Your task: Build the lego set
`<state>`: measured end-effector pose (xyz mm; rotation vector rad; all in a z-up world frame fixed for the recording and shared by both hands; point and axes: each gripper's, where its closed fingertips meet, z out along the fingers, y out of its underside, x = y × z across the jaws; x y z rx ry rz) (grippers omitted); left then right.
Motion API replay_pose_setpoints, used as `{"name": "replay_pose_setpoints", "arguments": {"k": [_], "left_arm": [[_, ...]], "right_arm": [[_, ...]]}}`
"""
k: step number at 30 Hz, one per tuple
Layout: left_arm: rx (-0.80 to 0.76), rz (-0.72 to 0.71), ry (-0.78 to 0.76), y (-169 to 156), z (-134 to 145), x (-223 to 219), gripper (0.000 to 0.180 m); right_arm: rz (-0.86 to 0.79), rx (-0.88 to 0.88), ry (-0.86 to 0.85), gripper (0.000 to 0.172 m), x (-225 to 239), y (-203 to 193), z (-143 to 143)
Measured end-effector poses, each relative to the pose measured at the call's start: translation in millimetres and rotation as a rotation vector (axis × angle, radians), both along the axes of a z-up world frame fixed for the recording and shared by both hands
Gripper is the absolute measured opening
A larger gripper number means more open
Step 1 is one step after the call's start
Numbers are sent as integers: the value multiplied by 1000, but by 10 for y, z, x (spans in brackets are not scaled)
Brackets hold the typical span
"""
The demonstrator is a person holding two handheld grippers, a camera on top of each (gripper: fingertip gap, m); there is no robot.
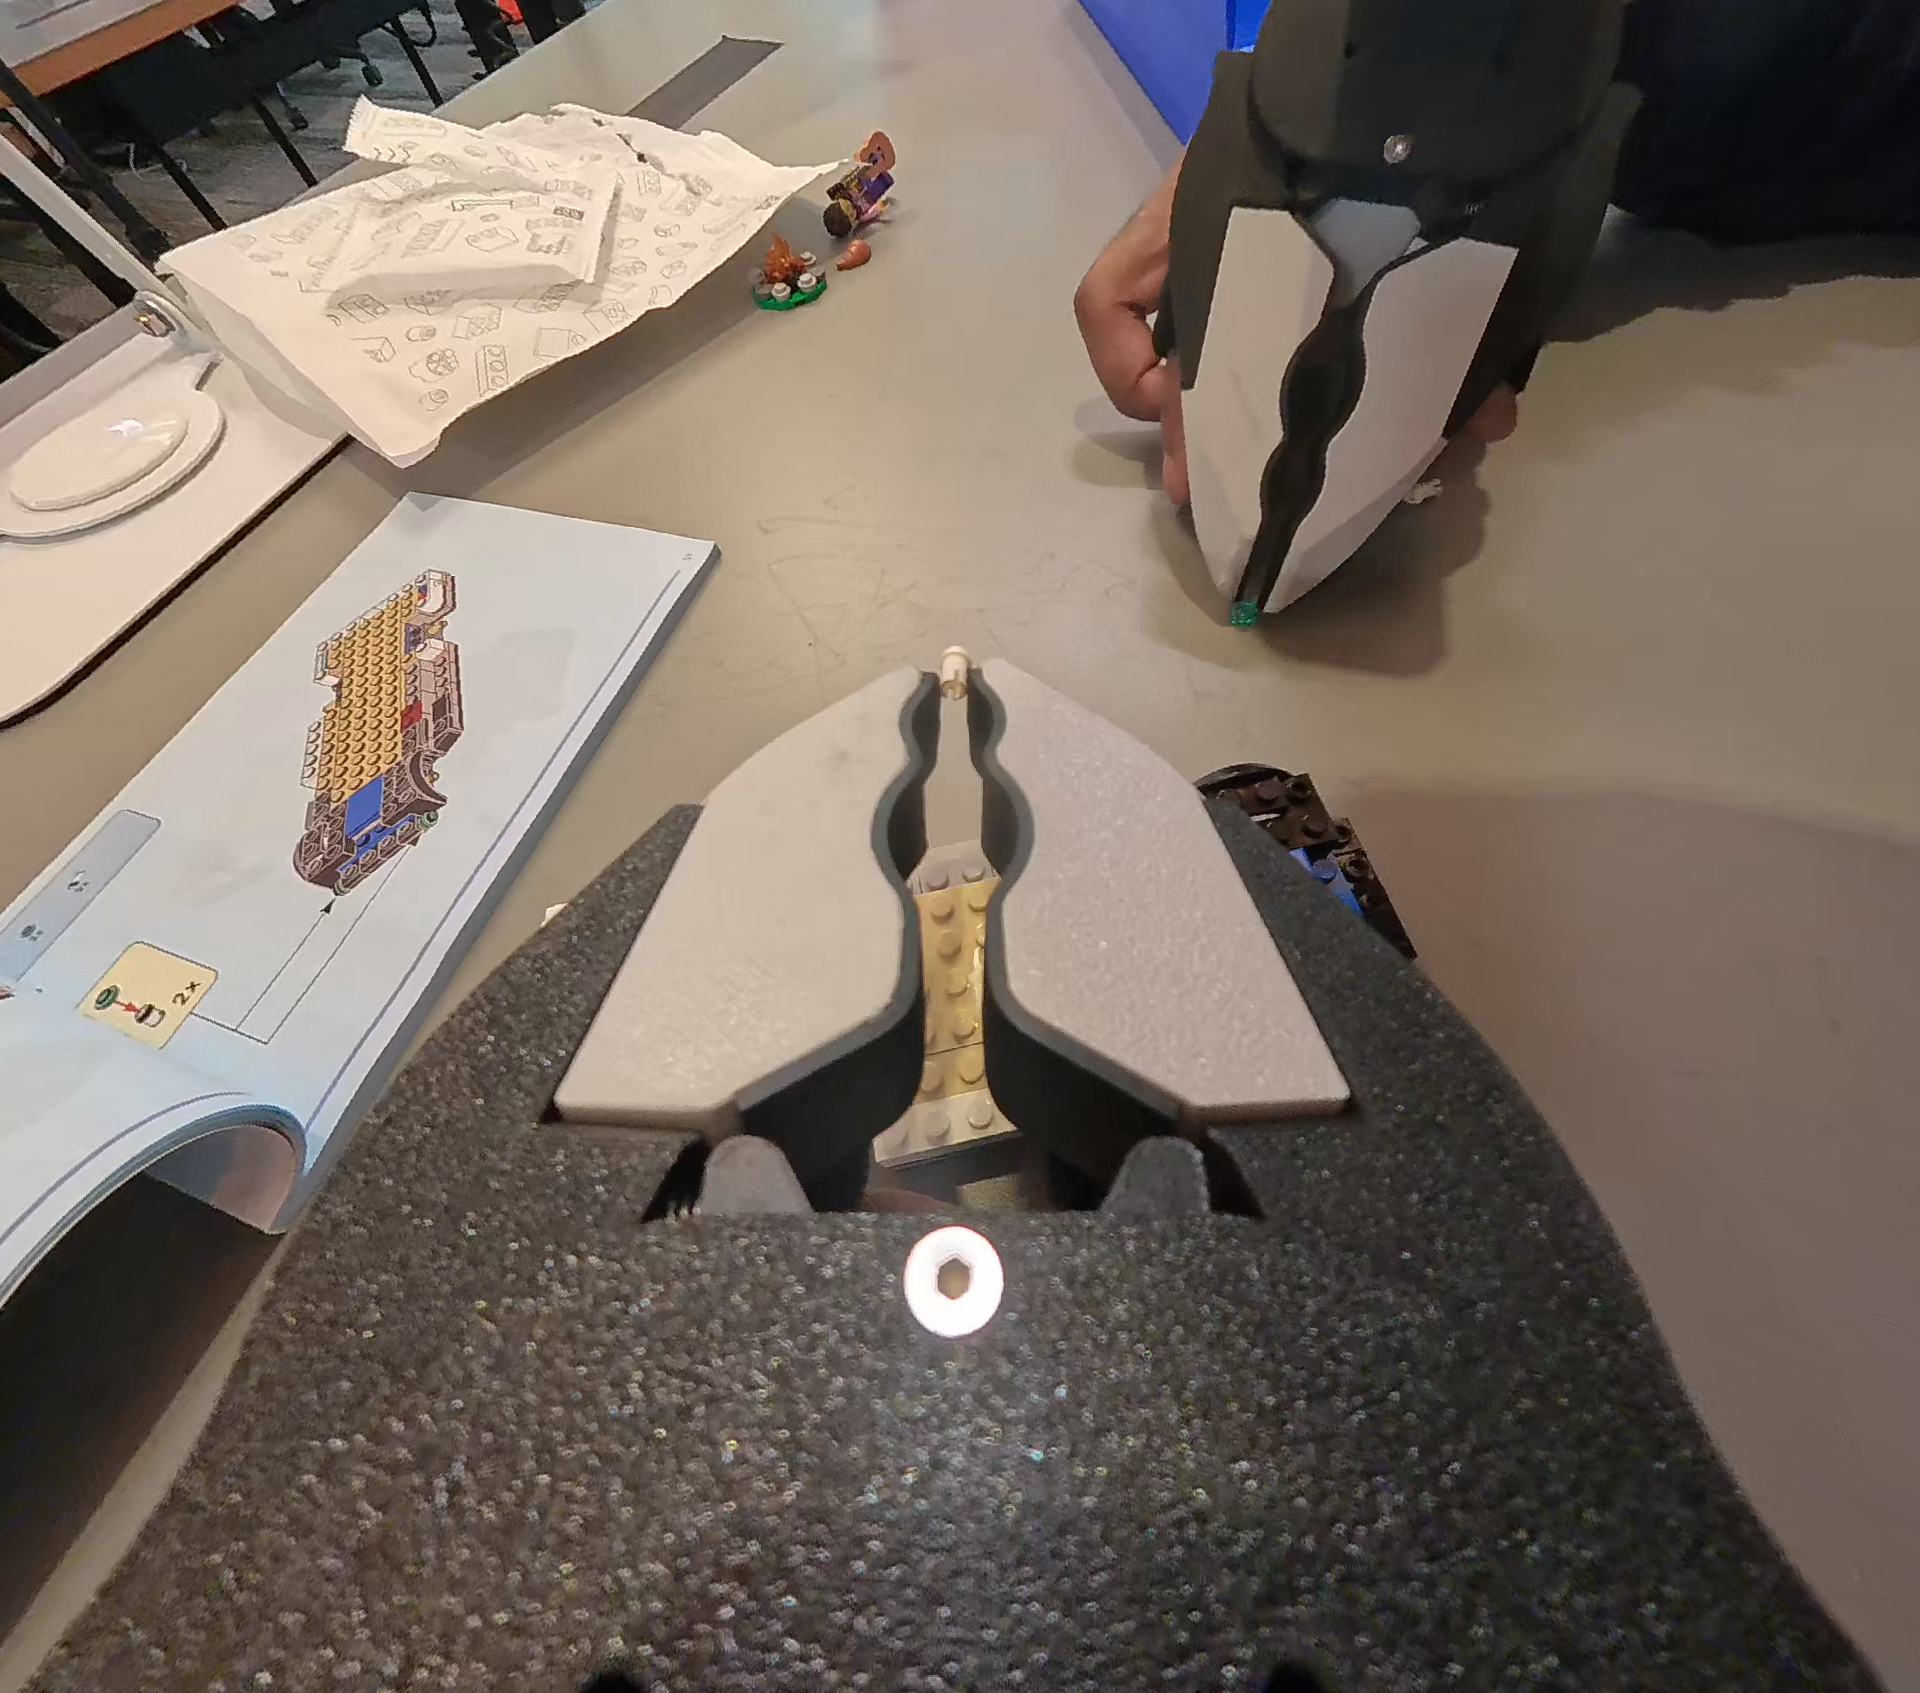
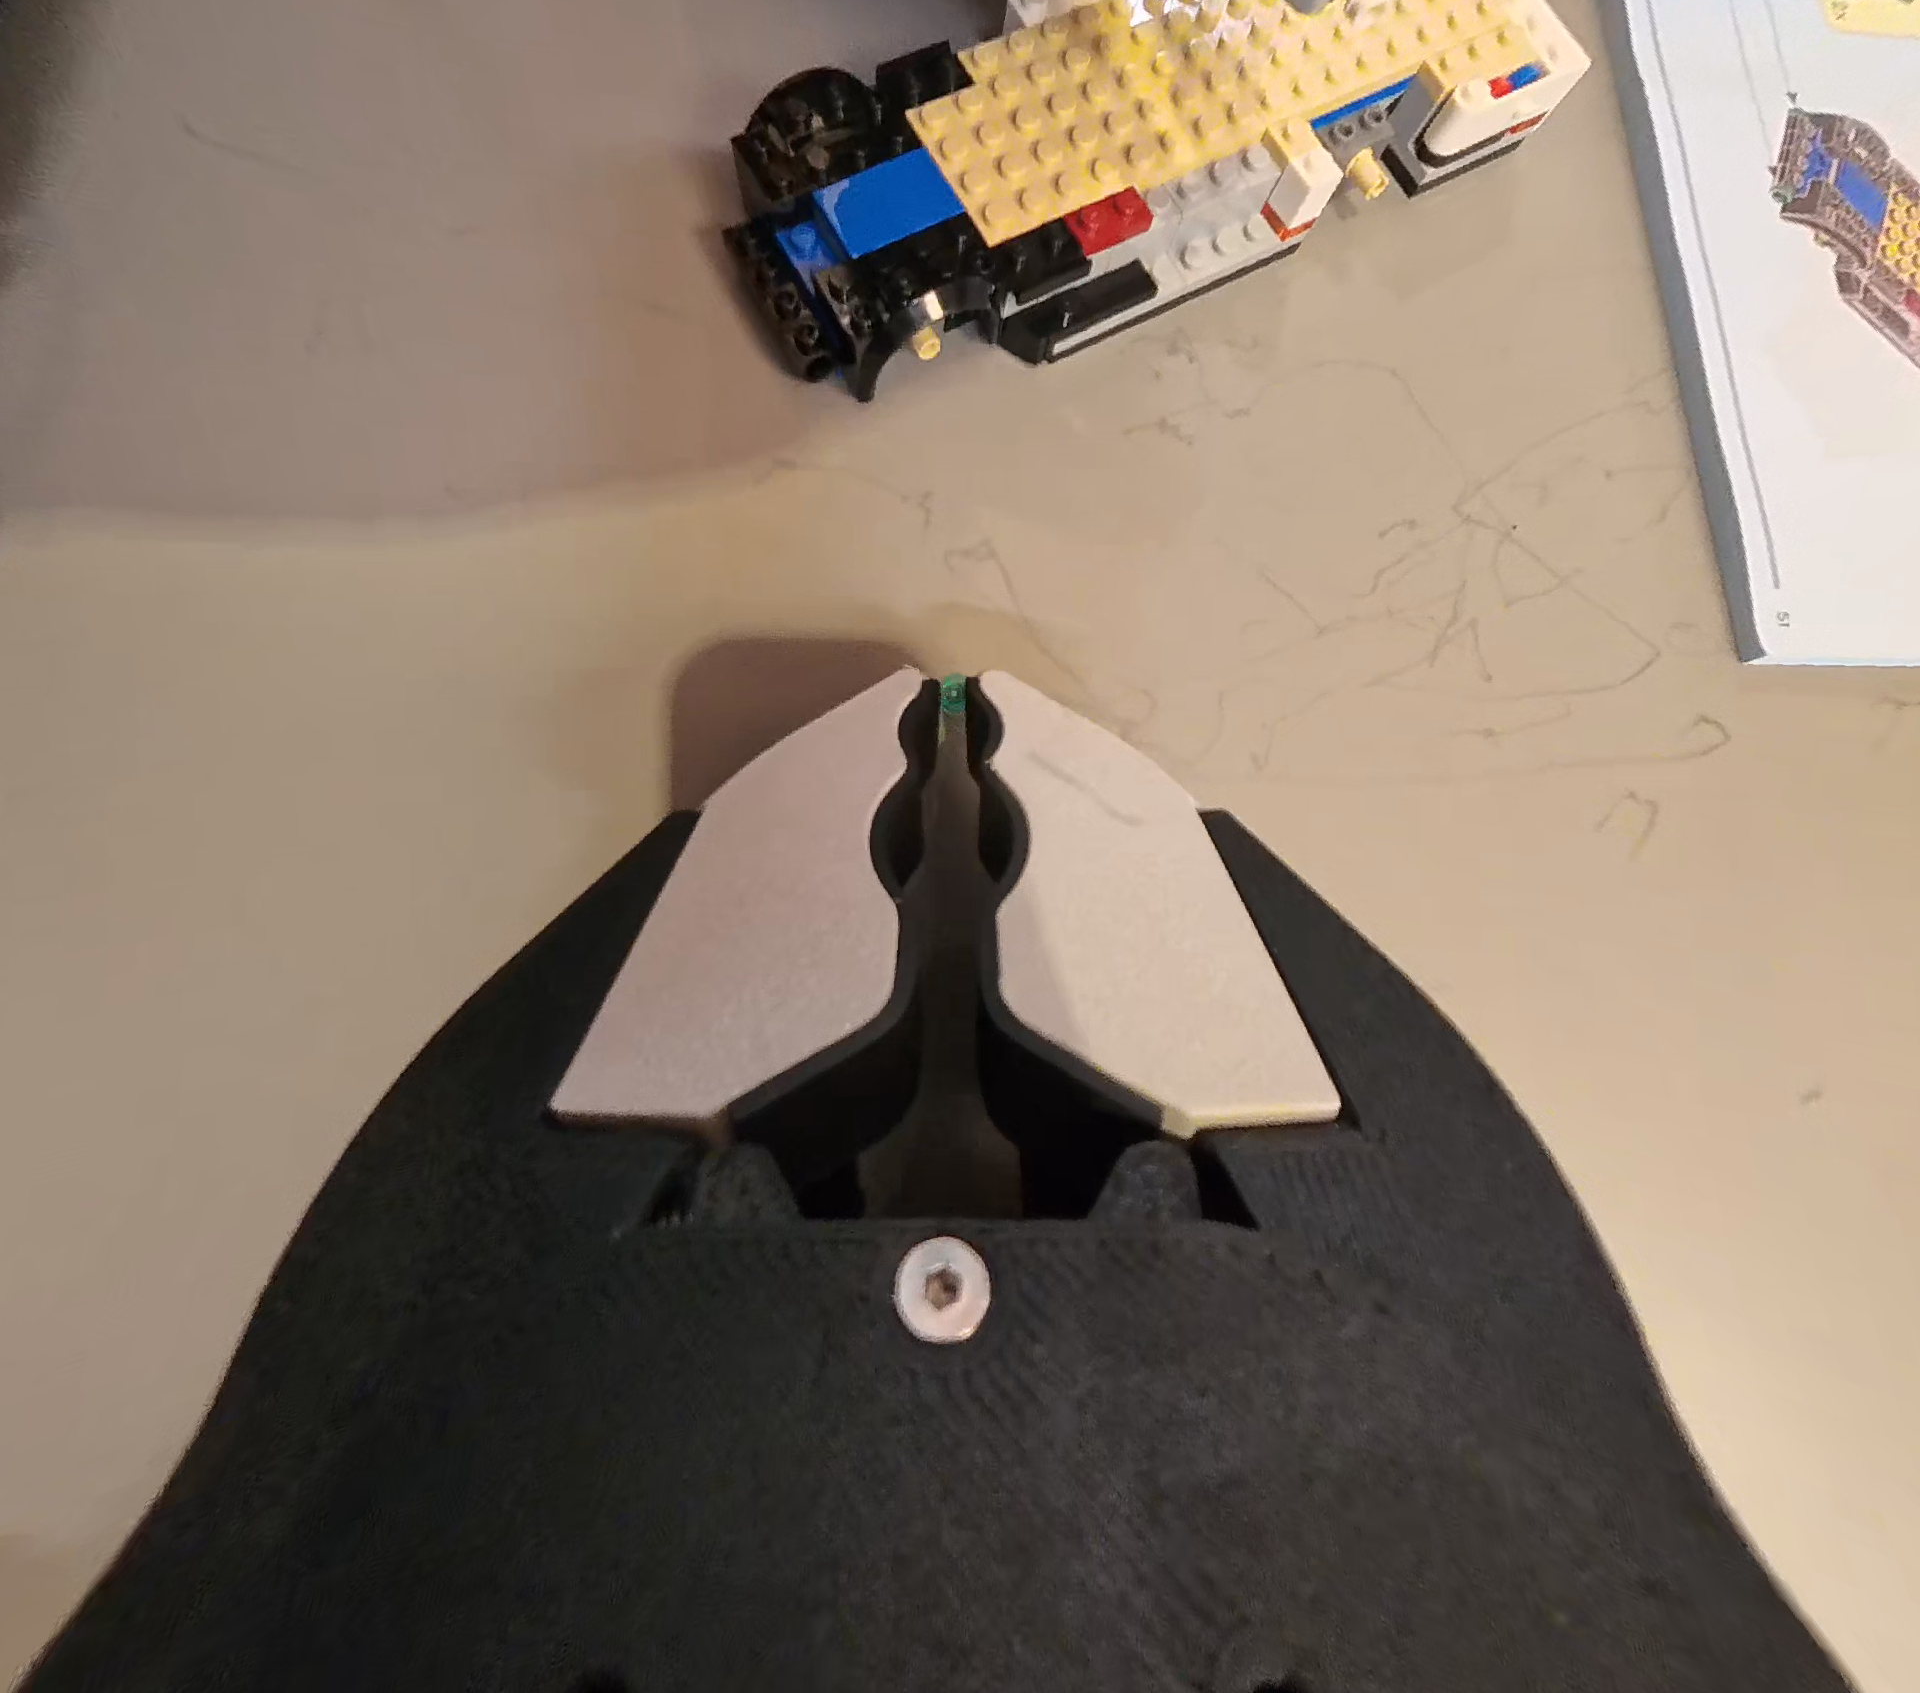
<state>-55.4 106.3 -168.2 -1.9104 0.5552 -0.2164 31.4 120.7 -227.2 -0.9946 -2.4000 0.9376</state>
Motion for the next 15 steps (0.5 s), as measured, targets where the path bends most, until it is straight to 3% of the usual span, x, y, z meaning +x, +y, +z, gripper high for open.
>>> {"name": "replay_pose_setpoints", "arguments": {"k": [1,15], "left_arm": [[-1,0,1,0,-3,0,5],[-3,-4,0,-2,-5,16,5]], "right_arm": [[-4,0,-2,5,-2,5,-3],[-21,-23,6,6,-45,-6,27]]}}
